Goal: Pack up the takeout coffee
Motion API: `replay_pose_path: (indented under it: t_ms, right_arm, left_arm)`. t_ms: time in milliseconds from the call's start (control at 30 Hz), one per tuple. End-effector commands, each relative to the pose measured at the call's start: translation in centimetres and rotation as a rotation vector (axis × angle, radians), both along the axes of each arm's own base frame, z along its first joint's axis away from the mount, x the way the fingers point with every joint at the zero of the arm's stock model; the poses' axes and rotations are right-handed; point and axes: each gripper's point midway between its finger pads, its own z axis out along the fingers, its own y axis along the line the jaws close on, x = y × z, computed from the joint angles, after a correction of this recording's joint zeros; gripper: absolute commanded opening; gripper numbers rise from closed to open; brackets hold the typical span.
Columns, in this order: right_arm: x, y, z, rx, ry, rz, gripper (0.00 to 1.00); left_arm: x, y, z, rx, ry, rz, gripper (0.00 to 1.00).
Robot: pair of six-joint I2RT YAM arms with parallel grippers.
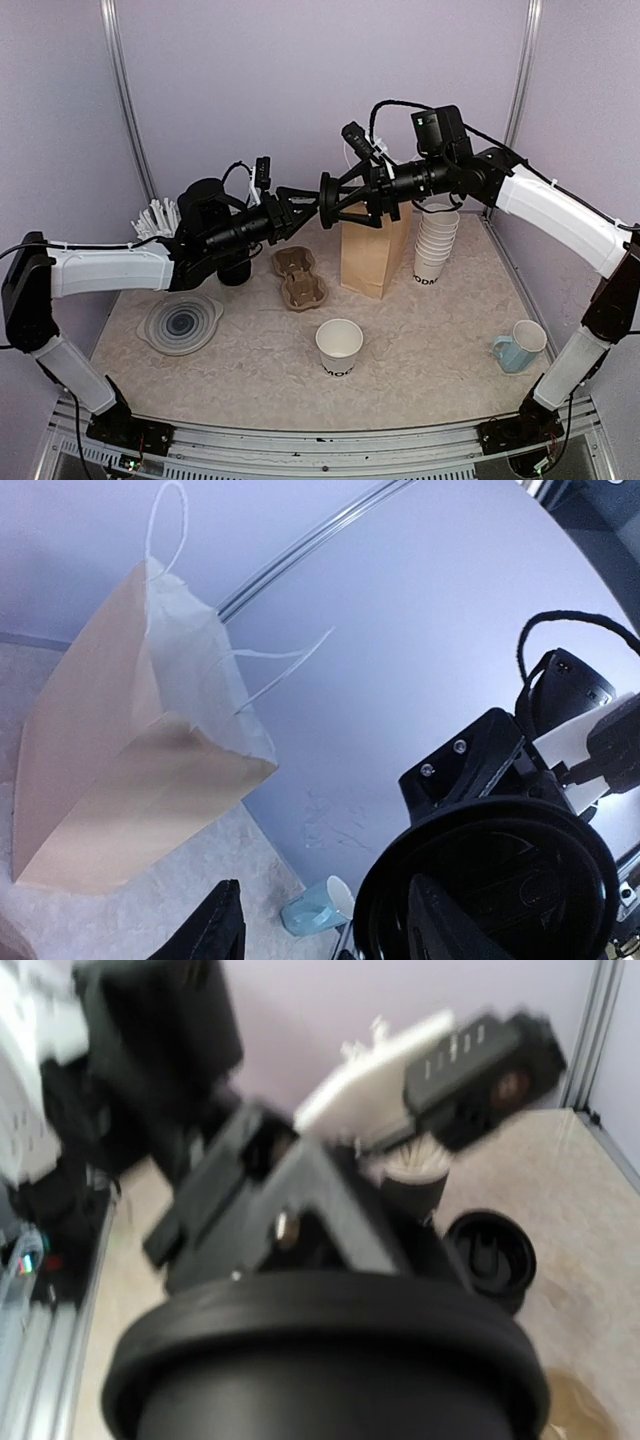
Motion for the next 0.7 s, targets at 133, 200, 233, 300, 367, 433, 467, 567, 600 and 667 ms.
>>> replay_pose_path:
  t_ms: [133, 200, 233, 300, 367, 433, 467, 567, 600, 667]
  right_arm:
    - [-4.9, -4.7, -3.9, -0.231, -0.215, 0.214, 0.69]
    - [-5.9, -5.7, -5.8, -0.309, -0.217, 0.274, 0.69]
    - [-6.2, -6.0, -6.7, -0.349, -0.210, 0.295, 0.69]
    - [-6.9, -6.6, -8.4, -0.417, -0.178, 0.340, 0.69]
    - [-7.4, -6.7, -9.9, -0.472, -0.138, 0.377, 0.69]
    - [-7.6, -6.6, -11.0, -0.513, -0.106, 0.398, 0.69]
    - [-7.6, -6.5, -11.5, -0.532, -0.096, 0.400, 0.68]
    - [-7.8, -5.9, -12.9, -0.578, -0.094, 0.410, 0.68]
    - [-8.0, -5.6, -13.3, -0.588, -0.100, 0.413, 0.68]
    - [-8.4, -5.0, -14.0, -0.608, -0.110, 0.421, 0.68]
  left_arm:
    - [-0.7, 4.7, -8.1, 0.459, 0.082, 0.176, 0.53]
    - [-0.8, 5.9, -11.2, 0.561, 0.141, 0.206, 0.52]
    - [-0.8, 6.6, -12.6, 0.602, 0.176, 0.239, 0.51]
    - [-1.4, 7.9, -15.5, 0.673, 0.230, 0.287, 0.50]
    - [-2.4, 7.8, -16.9, 0.665, 0.243, 0.266, 0.49]
    - [-3.3, 7.5, -18.6, 0.683, 0.267, 0.244, 0.48]
    - [-3.7, 7.2, -19.0, 0.686, 0.272, 0.234, 0.48]
    - [-4.9, 5.8, -20.6, 0.715, 0.271, 0.181, 0.47]
    - [-5.3, 5.3, -21.1, 0.727, 0.271, 0.165, 0.47]
    - [-5.9, 4.8, -22.3, 0.753, 0.282, 0.144, 0.47]
